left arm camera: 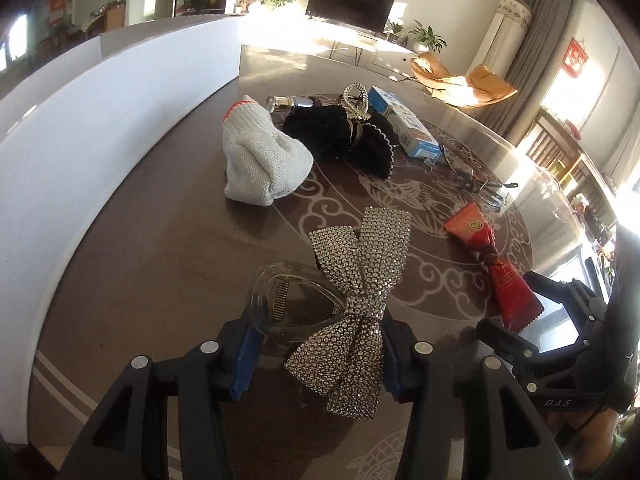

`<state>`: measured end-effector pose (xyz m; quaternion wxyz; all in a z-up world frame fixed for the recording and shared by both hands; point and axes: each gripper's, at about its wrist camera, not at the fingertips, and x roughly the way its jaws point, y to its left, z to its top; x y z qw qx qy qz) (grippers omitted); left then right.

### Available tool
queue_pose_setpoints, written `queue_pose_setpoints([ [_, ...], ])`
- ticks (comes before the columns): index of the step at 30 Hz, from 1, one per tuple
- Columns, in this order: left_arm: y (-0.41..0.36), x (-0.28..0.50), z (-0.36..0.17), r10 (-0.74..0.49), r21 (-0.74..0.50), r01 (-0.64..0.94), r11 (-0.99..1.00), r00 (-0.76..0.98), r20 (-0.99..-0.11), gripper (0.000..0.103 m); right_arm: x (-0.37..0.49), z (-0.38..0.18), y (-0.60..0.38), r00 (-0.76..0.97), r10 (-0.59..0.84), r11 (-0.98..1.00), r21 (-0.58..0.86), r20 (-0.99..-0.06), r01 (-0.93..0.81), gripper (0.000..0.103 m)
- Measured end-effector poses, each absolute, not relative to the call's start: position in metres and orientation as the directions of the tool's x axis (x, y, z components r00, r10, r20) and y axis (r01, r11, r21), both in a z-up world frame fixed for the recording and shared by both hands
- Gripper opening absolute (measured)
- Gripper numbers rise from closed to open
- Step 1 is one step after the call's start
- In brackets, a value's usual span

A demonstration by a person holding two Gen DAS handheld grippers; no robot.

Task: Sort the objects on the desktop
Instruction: 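Lift the rhinestone bow clip off the table with the left tool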

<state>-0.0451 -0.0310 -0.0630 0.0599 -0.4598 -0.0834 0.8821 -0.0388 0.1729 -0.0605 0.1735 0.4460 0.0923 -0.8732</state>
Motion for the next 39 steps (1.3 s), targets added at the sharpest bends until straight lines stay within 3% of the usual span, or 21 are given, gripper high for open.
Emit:
queue_pose_setpoints([
  [7,-0.018,-0.035,-0.067,0.177,-0.159,-0.084,-0.984,-0.594,-0.785,0.081,-0.039,-0.06,0.173,-0.542,-0.221,-0.923,-0.007,-0.811,0.385,0.103],
  [10,-0.014,-0.036,-0.068,0.177,-0.153,-0.092,-0.984,-0.595,-0.784,0.087,-0.039,-0.06,0.173,-0.542,-0.22,-0.923,-0.007,-0.811,0.385,0.103],
  [39,-0.015,-0.038,-0.07,0.165,-0.176,-0.043,-0.983,-0.617,-0.769,0.088,-0.04,-0.06,0.172,-0.542,-0.22,-0.923,-0.008,-0.811,0.386,0.103],
])
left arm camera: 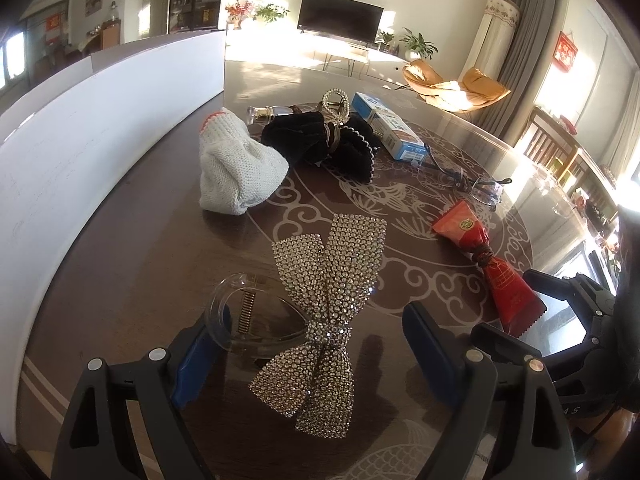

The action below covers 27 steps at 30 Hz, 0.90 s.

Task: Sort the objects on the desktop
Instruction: 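Lift the rhinestone bow clip off the table with the left tool, then hold the bow clip in the left tool above the table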

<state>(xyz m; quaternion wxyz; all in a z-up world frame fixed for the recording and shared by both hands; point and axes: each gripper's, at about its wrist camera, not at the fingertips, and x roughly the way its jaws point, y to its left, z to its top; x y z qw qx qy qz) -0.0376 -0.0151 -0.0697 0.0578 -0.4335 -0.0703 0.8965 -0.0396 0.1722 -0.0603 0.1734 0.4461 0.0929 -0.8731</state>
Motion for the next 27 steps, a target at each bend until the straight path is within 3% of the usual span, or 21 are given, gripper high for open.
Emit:
queue_pose_setpoints([
  [15,-0.028,-0.032,-0.058,0.192,-0.252,-0.01,-0.968,-0.679,-0.709,0.088,-0.04,-0.06,0.172,-0.542,-0.22,-0.923,-0.008,-0.811,0.386,0.103],
  [18,-0.031,-0.029,-0.053,0.208,-0.278,-0.013,-0.96,-0.698,-0.685,0.103,-0.04,-0.06,0.172,-0.542,-0.22,-0.923,-0.008,-0.811,0.386,0.103],
  [27,-0.033,-0.023,-0.043,0.196,-0.275,-0.016,-0.961,-0.74,-0.643,0.103,-0.04,-0.06,0.172,-0.542,-0.22,-0.923,-0.008,-0.811,0.386,0.103],
])
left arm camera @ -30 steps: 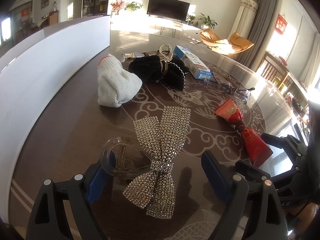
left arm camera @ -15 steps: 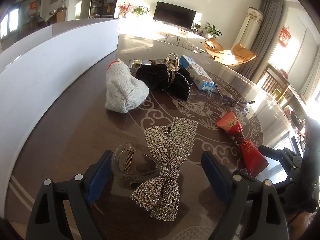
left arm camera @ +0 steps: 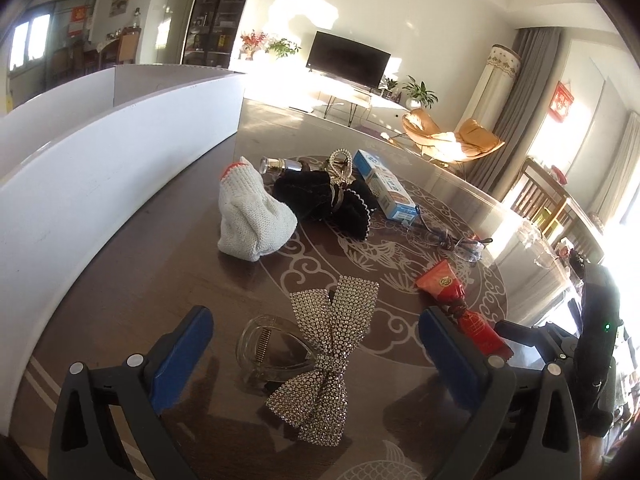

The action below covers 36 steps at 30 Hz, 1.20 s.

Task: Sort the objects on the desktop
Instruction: 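Hold the bow clip in the left tool above the table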

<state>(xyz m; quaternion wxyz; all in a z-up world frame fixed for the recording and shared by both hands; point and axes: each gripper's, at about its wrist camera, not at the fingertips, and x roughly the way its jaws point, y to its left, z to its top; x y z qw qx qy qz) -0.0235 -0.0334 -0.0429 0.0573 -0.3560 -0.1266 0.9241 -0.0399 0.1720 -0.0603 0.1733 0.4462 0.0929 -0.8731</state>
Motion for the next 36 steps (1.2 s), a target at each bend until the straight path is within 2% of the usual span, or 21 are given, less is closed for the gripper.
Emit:
queue_pose_setpoints([
  [19,-0.038,-0.014,-0.028,0.202,-0.278,-0.041,-0.96,-0.789,-0.581,0.103,-0.04,-0.06,0.172,-0.542,-0.22,-0.923,-0.008,-0.811,0.386,0.103],
  [21,-0.046,-0.01,-0.024,0.227,-0.311,-0.05,-0.949,-0.795,-0.562,0.103,-0.04,-0.06,0.172,-0.542,-0.22,-0.923,-0.008,-0.811,0.386,0.103],
  [23,-0.063,-0.009,-0.023,0.288,-0.399,-0.061,-0.915,-0.792,-0.538,0.103,-0.04,-0.06,0.172,-0.542,-0.22,-0.923,-0.008,-0.811,0.386,0.103],
  [30,-0.111,-0.02,-0.036,0.409,-0.57,-0.042,-0.82,-0.741,-0.533,0.103,-0.04,-0.06,0.172,-0.542,-0.22,-0.923,-0.008,-0.811,0.386,0.103],
  [36,-0.097,-0.026,-0.039,0.508,-0.593,-0.13,-0.795,-0.676,-0.534,0.103,-0.04,-0.06,0.172,-0.542,-0.22,-0.923,-0.007,-0.811,0.386,0.103],
])
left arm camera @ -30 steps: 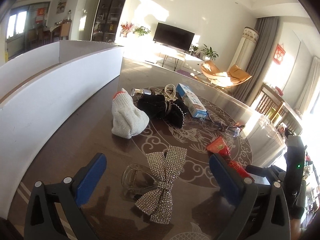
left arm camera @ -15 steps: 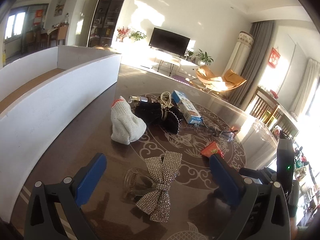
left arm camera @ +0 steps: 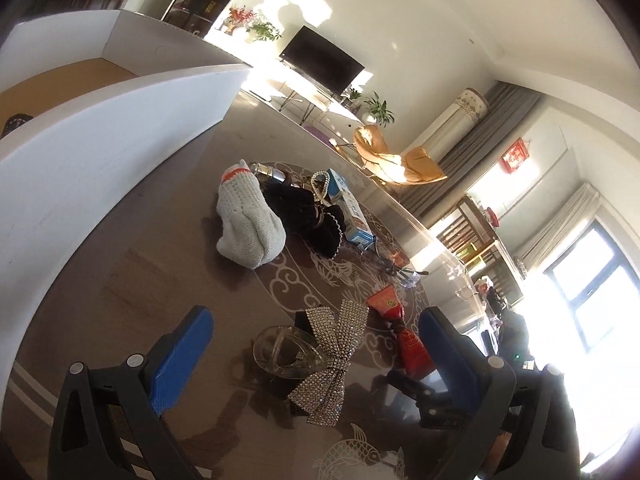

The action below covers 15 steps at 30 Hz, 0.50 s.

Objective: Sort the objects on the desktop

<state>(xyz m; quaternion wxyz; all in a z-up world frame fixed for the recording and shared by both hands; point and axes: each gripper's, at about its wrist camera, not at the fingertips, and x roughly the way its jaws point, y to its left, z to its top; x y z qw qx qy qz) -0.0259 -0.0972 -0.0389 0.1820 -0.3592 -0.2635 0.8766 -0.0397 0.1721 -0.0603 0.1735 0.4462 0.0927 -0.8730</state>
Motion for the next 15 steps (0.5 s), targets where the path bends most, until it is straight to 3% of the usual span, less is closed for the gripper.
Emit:
queue_pose_setpoints([
  [3,-0.068,-0.035,-0.043,0.484,-0.491,-0.179,-0.852,-0.626,-0.612,0.103,-0.04,-0.06,0.172,-0.542,-0.22,-0.923,-0.007,-0.811,0.386,0.103],
  [8,-0.032,-0.051,-0.061,0.344,-0.293,-0.183,-0.938,-0.574,-0.743,0.103,-0.04,-0.06,0.172,-0.541,-0.221,-0.922,-0.006,-0.811,0.386,0.103],
  [15,-0.015,-0.058,-0.074,0.216,-0.129,-0.192,-0.973,-0.564,-0.797,0.103,-0.075,-0.054,0.162,-0.434,-0.227,-0.877,-0.01,-0.872,0.48,0.103],
])
